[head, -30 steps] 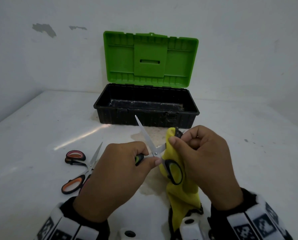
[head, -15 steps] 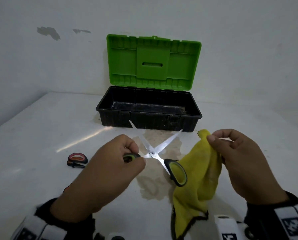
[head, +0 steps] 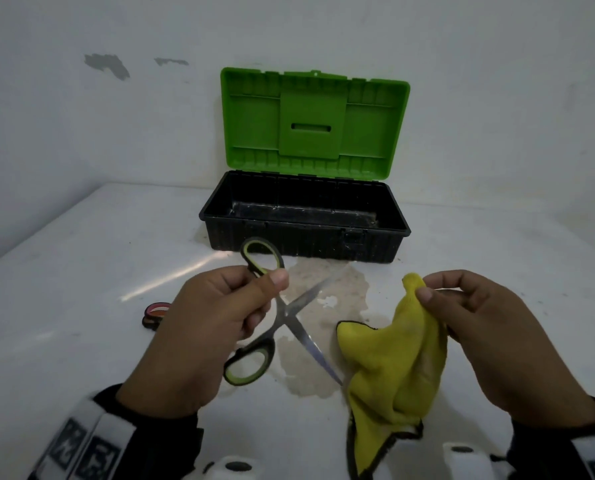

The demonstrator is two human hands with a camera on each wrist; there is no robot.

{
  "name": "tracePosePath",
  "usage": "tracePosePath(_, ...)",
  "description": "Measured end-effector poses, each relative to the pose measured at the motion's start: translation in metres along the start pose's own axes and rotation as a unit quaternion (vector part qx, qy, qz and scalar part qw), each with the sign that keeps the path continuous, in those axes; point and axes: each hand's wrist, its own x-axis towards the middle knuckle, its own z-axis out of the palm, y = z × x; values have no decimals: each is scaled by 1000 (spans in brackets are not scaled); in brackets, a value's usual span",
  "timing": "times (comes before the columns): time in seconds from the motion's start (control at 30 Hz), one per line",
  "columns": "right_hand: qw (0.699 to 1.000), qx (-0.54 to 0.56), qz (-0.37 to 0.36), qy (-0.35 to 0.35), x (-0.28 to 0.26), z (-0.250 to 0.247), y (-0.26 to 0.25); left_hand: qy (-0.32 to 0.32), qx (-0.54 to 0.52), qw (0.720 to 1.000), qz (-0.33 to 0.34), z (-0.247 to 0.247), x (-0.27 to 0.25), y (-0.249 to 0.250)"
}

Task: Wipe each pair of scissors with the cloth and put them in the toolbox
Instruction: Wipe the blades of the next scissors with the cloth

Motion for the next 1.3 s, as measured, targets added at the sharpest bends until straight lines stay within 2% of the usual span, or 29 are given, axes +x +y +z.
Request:
tracePosePath(0.1, 999, 8, -31, -16, -4, 4, -7, 13, 14, 1000, -6, 9, -2, -3)
tracePosePath(0.23, 993, -5, -92, -80, -14, 20, -20, 28, -20, 998, -57, 18, -1, -9)
tracePosePath(0.4, 974, -102, -178, -98, -18, 44, -23, 29, -131, 982, -130, 28, 1, -8)
tracePosePath(0.53, 953, -149, -223, -139, -23, 64, -24, 23, -161, 976, -142, 30, 0, -8)
tracePosePath(0.73, 955, -168, -224, -95, -24, 85, -17, 24, -139, 986, -93, 30, -2, -11)
tracePosePath(0.93, 972, -151, -174, -39, -19, 91, -13, 31, -93, 994, -45, 34, -2, -17)
tracePosePath(1.03, 981, -116, -146, -48, -16, 92, -13, 30, -81, 996, -33, 35, -1, -20)
tracePosePath(1.17, 972, -150, -165, -75, -26, 95, -15, 35, -63, 997, -36, 33, -6, -23)
tracePosePath(1.3, 980, -118, -162, 4, -17, 92, -14, 21, -68, 997, -23, 35, -5, -24)
